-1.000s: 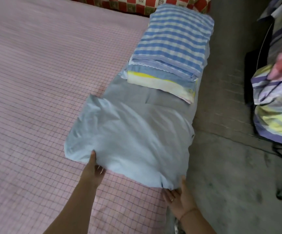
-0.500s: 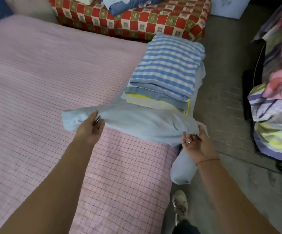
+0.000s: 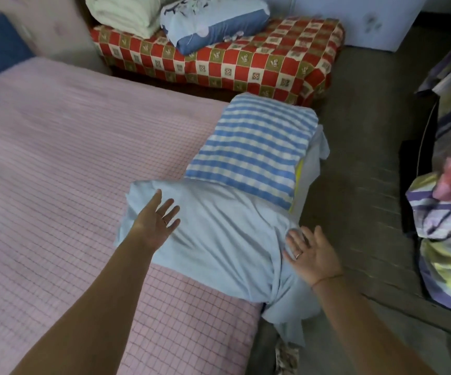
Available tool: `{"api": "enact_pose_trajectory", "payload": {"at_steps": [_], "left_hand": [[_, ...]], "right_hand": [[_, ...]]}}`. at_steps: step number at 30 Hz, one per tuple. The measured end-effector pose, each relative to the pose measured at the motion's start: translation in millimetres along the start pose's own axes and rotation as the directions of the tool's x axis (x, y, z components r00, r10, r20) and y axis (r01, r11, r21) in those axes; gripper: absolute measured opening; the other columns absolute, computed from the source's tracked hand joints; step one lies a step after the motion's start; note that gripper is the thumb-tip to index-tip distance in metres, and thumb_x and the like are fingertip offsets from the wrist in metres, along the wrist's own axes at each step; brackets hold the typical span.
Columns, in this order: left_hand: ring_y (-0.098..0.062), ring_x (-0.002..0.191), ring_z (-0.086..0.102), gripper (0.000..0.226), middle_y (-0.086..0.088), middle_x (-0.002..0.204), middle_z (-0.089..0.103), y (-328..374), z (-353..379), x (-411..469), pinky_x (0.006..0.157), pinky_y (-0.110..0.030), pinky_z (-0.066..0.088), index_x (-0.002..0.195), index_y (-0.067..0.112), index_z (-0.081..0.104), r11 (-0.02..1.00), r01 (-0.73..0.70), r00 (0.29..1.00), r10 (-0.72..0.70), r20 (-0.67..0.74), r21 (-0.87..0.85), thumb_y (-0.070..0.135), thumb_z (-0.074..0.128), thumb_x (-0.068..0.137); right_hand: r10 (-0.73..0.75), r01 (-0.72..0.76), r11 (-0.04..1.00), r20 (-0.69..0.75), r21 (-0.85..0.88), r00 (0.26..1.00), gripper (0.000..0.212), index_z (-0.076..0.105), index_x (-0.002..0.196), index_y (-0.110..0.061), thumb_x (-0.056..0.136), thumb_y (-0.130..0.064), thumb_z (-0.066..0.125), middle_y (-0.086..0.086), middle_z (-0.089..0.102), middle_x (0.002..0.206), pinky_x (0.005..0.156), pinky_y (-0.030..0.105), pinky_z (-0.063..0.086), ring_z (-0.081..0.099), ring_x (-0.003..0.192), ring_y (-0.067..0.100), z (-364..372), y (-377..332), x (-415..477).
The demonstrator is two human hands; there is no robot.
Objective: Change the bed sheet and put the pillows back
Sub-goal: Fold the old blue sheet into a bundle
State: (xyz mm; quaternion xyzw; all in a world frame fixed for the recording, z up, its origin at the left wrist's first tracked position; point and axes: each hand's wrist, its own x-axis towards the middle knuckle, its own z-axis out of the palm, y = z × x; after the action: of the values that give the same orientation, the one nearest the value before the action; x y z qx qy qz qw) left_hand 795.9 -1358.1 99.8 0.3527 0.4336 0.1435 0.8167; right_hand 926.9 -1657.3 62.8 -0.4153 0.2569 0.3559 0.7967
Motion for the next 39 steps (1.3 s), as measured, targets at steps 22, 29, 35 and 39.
{"api": "enact_pose_trajectory", "payload": {"at_steps": [22, 29, 35, 39], "left_hand": [[-0.02, 0.126, 0.045, 0.046, 0.001, 0.137, 0.049, 64.9, 128.9, 155.7, 0.101, -0.035, 0.033, 0.138, 0.018, 0.048, 0.848, -0.102, 0.992, 0.124, -0.009, 0.52, 0.044, 0.047, 0.1], [-0.027, 0.102, 0.063, 0.049, -0.005, 0.116, 0.066, 72.7, 187.4, 222.5, 0.09, -0.044, 0.051, 0.119, 0.02, 0.061, 0.753, 0.01, 0.999, 0.017, -0.035, 0.658, 0.058, 0.054, 0.09], [-0.025, 0.095, 0.067, 0.061, -0.004, 0.11, 0.069, 61.6, 210.1, 261.0, 0.091, -0.044, 0.053, 0.12, 0.018, 0.06, 0.634, 0.08, 0.995, -0.007, -0.098, 0.769, 0.063, 0.065, 0.08], [-0.022, 0.081, 0.069, 0.053, -0.003, 0.094, 0.071, 66.1, 220.1, 270.4, 0.082, -0.038, 0.054, 0.102, 0.016, 0.065, 0.609, 0.136, 0.988, -0.025, -0.153, 0.781, 0.063, 0.065, 0.079]], "right_hand": [[-0.105, 0.108, 0.963, 0.028, -0.245, 0.994, 0.02, 0.059, 0.1, -0.023, 0.096, -0.04, 0.05, 0.0, 0.066, 0.077, 0.064, 0.034, 0.048, 0.065, 0.066, 0.011, 116.9, -150.4, 165.6], [-0.118, 0.121, 0.947, 0.028, -0.298, 0.993, 0.09, 0.053, 0.134, -0.023, 0.056, -0.059, 0.08, 0.008, 0.063, 0.127, 0.075, 0.048, 0.058, 0.062, 0.111, 0.031, 128.4, -159.6, 206.5], [-0.079, 0.083, 0.913, 0.025, -0.399, 0.997, 0.095, 0.05, 0.135, -0.024, 0.052, -0.053, 0.087, 0.006, 0.064, 0.125, 0.092, 0.055, 0.051, 0.062, 0.111, 0.03, 132.6, -164.8, 236.3], [-0.028, 0.051, 0.906, 0.061, -0.42, 0.998, 0.085, 0.055, 0.132, -0.017, 0.059, -0.047, 0.086, 0.01, 0.066, 0.122, 0.084, 0.05, 0.055, 0.065, 0.108, 0.031, 137.1, -170.0, 250.3]]}}
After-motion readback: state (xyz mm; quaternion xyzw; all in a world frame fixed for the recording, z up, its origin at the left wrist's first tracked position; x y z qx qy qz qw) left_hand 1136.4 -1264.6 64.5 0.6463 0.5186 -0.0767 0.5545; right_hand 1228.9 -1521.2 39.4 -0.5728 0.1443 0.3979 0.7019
